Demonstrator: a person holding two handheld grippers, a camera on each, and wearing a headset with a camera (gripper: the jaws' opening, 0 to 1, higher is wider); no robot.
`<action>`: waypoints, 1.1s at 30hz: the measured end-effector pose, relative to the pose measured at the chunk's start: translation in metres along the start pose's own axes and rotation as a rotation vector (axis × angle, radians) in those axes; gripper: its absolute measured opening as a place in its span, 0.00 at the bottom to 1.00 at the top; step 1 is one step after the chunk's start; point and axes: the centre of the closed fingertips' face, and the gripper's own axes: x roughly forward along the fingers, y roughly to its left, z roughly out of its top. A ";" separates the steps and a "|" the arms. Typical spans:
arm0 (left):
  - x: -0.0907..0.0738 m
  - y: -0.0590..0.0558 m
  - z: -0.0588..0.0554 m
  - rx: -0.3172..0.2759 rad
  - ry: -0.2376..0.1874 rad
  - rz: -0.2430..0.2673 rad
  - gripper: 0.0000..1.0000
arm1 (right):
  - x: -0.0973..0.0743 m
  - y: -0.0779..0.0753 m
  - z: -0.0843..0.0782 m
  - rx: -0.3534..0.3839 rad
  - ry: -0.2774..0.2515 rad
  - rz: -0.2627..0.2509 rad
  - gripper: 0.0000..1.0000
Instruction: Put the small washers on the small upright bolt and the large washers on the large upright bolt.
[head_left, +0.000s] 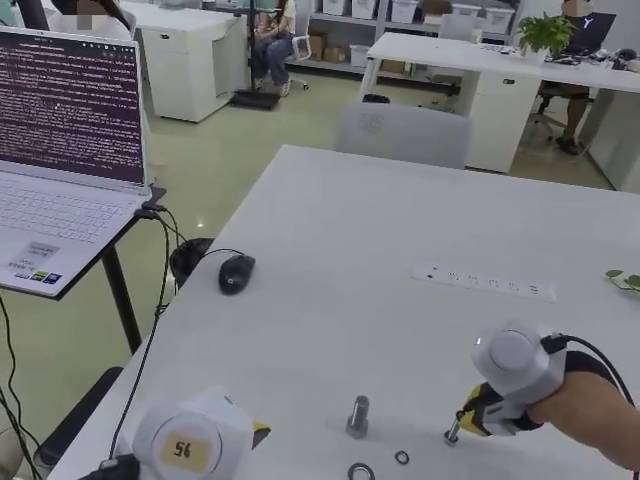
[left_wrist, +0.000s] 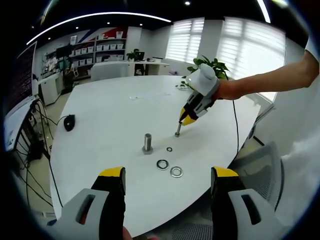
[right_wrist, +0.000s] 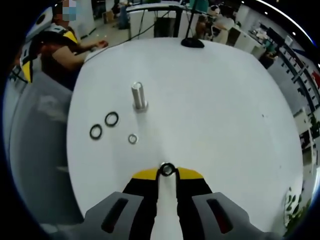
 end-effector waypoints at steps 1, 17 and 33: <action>0.000 0.000 0.000 0.000 0.000 0.001 0.69 | 0.000 0.000 0.000 -0.003 0.002 0.000 0.14; -0.002 0.001 -0.003 -0.007 0.003 0.006 0.69 | 0.014 0.001 -0.004 -0.003 0.038 0.014 0.14; -0.006 0.008 -0.007 -0.026 0.003 0.025 0.69 | 0.043 0.004 -0.014 0.043 0.054 0.006 0.14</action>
